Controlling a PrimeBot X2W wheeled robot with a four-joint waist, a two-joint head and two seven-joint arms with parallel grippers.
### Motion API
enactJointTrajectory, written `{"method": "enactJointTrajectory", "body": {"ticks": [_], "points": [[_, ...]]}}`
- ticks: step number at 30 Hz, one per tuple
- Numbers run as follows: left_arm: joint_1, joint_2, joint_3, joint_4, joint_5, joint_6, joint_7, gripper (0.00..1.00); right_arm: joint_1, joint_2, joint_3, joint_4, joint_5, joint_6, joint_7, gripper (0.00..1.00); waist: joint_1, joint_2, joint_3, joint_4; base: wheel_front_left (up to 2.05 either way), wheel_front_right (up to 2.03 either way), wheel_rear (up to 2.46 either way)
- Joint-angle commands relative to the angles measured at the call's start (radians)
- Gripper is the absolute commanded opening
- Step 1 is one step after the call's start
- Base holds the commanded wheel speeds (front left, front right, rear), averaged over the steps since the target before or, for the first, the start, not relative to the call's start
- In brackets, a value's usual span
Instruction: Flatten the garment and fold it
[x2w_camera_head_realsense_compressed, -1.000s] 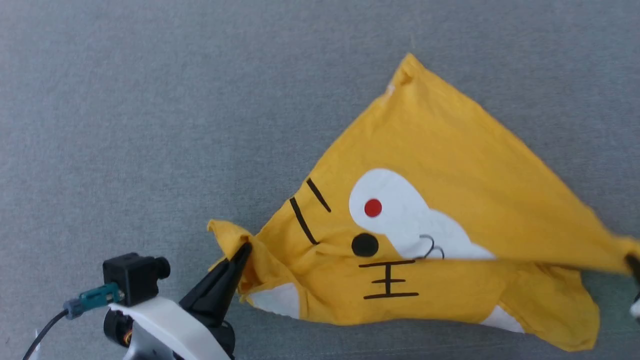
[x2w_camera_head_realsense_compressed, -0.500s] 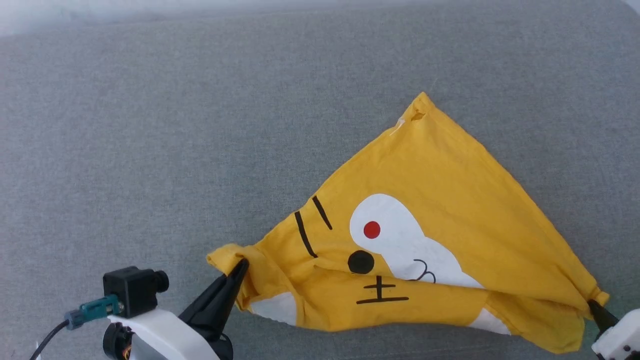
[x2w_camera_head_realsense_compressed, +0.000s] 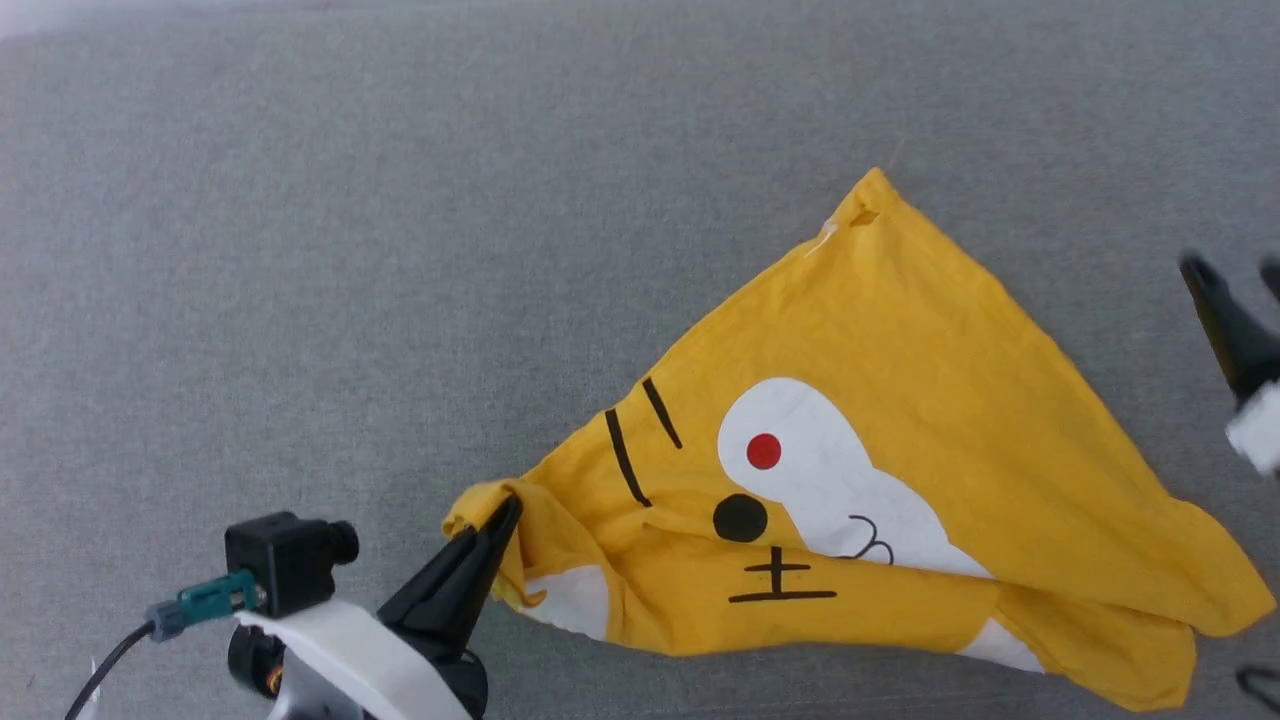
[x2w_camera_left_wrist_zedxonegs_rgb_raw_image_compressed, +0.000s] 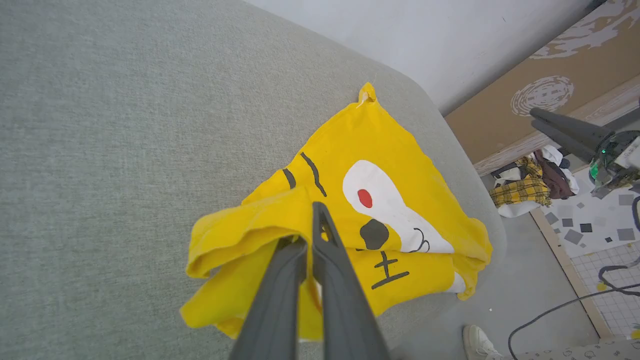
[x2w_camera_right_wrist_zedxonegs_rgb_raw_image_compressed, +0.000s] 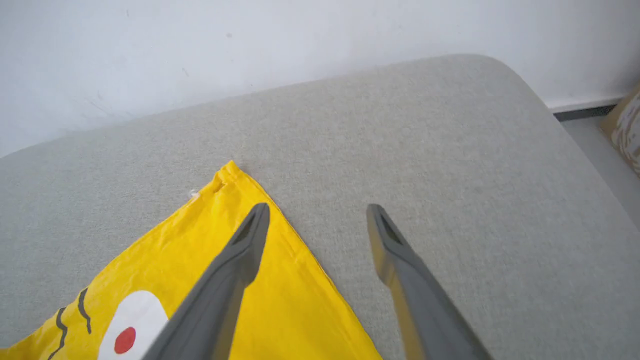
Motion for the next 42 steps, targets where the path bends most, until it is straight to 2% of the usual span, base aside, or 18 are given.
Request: {"method": "enactJointTrajectory", "body": {"ticks": [1, 5, 11, 19, 28, 29, 30, 36, 42], "points": [[-0.03, -0.003, -0.008, 0.001, 0.009, -0.013, -0.003, 0.0, -0.052, -0.008, 0.031, -0.003, -0.014, -0.001, 0.014, 1.0, -0.0001, -0.0001, 0.057, 0.033, 0.0, 0.0, 0.0], [-0.081, -0.011, -0.029, 0.014, 0.02, -0.031, -0.003, 0.0, -0.191, -0.048, 0.142, 0.044, -0.051, -0.001, 0.064, 1.0, -0.0001, -0.0001, 0.12, 0.066, 0.0, 0.0, 0.0], [-0.149, -0.028, -0.059, 0.034, 0.03, -0.059, -0.009, 0.0, -0.366, -0.085, 0.249, 0.167, -0.088, -0.001, 0.139, 1.0, -0.0001, -0.0001, 0.204, 0.114, 0.0, 0.0, 0.0], [-0.216, -0.049, -0.097, 0.07, 0.032, -0.088, -0.015, 0.0, -0.466, -0.118, 0.307, 0.285, -0.107, -0.001, 0.251, 1.0, -0.0001, -0.0001, 0.264, 0.173, 0.0, 0.0, 0.0], [-0.249, -0.062, -0.118, 0.109, 0.026, -0.104, -0.03, 0.0, -0.491, -0.16, 0.338, 0.362, -0.122, -0.001, 0.286, 1.0, -0.0001, -0.0001, 0.302, 0.221, 0.0, 0.0, 0.0], [-0.251, -0.061, -0.119, 0.111, 0.025, -0.105, -0.032, 0.0, -0.49, -0.16, 0.339, 0.37, -0.121, -0.001, 0.293, 0.44, -0.0001, -0.0001, 0.304, 0.223, 0.0, 0.0, 0.0], [-0.252, -0.061, -0.119, 0.113, 0.025, -0.106, -0.033, 0.0, -0.491, -0.16, 0.341, 0.375, -0.12, -0.001, 0.298, 0.0, -0.0001, -0.0001, 0.306, 0.225, 0.0, 0.0, 0.0], [-0.254, -0.056, -0.113, 0.122, 0.019, -0.106, -0.038, 0.0, -0.492, -0.16, 0.347, 0.382, -0.111, -0.001, 0.306, 0.0, -0.0001, -0.0001, 0.297, 0.219, 0.0, 0.0, 0.0], [-0.266, -0.046, -0.088, 0.123, 0.026, -0.105, -0.066, 0.0, -0.479, -0.139, 0.332, 0.371, -0.102, -0.001, 0.213, 0.0, -0.0001, -0.0001, 0.242, 0.191, 0.0, 0.0, 0.0]]}}
